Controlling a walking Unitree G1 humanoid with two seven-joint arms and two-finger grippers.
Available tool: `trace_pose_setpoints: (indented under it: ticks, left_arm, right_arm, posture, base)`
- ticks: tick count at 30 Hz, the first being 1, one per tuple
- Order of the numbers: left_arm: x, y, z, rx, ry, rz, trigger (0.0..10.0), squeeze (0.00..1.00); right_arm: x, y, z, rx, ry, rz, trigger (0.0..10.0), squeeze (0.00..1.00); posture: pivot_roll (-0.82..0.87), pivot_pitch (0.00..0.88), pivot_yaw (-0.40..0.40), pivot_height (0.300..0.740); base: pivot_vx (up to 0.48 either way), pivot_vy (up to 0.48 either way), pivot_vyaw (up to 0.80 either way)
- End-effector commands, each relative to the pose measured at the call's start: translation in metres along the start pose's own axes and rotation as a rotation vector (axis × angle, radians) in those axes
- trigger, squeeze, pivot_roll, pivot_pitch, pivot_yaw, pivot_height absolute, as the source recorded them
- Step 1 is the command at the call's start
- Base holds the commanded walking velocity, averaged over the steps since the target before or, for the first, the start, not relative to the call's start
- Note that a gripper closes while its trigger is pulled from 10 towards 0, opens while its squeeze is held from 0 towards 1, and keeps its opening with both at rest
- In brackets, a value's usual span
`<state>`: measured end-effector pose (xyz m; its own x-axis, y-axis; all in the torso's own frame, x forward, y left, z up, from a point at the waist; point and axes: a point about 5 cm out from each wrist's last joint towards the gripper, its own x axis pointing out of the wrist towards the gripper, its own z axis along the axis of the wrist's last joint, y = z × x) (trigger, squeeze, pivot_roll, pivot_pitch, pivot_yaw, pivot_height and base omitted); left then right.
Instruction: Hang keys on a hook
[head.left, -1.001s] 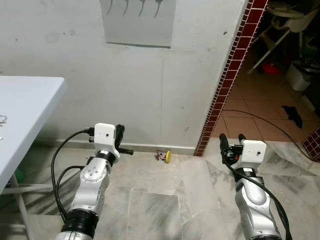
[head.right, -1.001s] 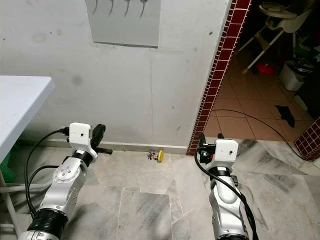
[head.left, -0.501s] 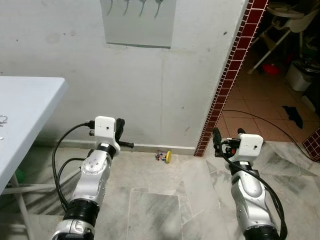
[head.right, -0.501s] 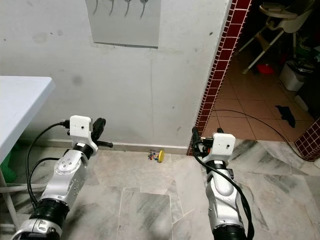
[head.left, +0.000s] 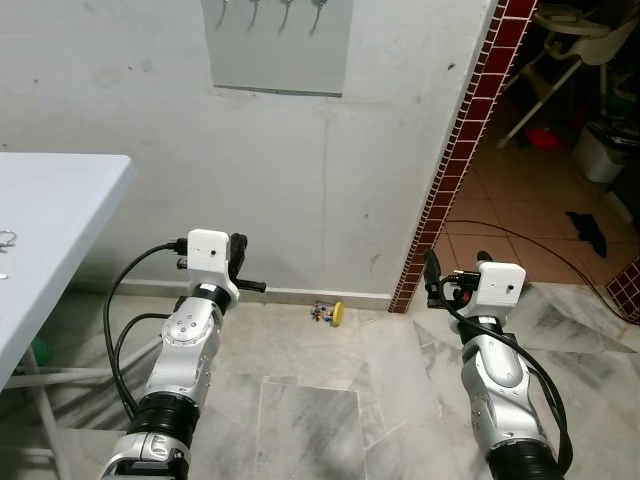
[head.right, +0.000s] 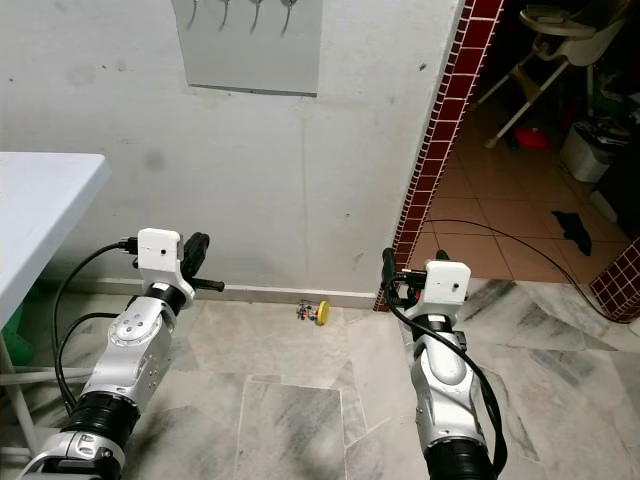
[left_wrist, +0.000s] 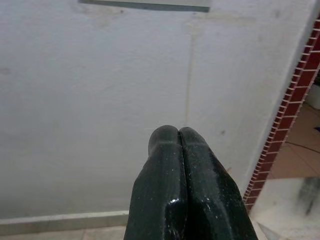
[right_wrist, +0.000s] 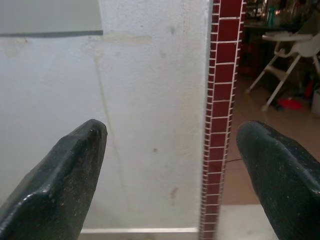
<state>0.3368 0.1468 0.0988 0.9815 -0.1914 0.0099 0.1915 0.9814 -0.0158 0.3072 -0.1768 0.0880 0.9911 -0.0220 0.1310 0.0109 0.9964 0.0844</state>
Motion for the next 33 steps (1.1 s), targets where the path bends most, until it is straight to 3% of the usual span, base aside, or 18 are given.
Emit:
trace_pose_setpoints:
  ticks: [1, 12, 20, 26, 33]
  left_arm:
    - [0.001, -0.005, 0.002, 0.016, -0.007, -0.031, 10.0, 0.00]
    - [0.000, -0.006, 0.000, 0.012, -0.007, -0.018, 10.0, 0.00]
    - [-0.003, -0.005, -0.003, -0.009, -0.010, 0.013, 10.0, 0.00]
    - [-0.008, -0.003, -0.011, -0.047, 0.016, 0.034, 10.0, 0.00]
    - [-0.010, 0.001, -0.014, -0.033, 0.043, 0.051, 10.0, 0.00]
  right_arm:
    - [-0.002, -0.001, 0.000, 0.019, -0.004, -0.012, 10.0, 0.00]
    - [-0.003, 0.003, -0.003, -0.007, 0.014, 0.016, 10.0, 0.00]
    - [-0.004, -0.005, 0.001, -0.021, 0.004, 0.008, 10.0, 0.00]
    - [-0.011, -0.007, -0.002, -0.074, 0.023, 0.032, 10.0, 0.00]
    - [-0.017, -0.004, -0.004, -0.148, 0.031, 0.050, 10.0, 0.00]
  posture:
    - [0.01, 0.000, 0.043, 0.740]
    - [0.01, 0.001, 0.019, 0.740]
    - [0.01, 0.010, -0.002, 0.740]
    - [-0.01, 0.015, -0.016, 0.740]
    - [-0.02, 0.016, -0.008, 0.740]
  base:
    - [0.000, 0.000, 0.00]
    - [0.000, 0.000, 0.00]
    - [0.000, 0.000, 0.00]
    - [0.000, 0.000, 0.00]
    - [0.000, 0.000, 0.36]
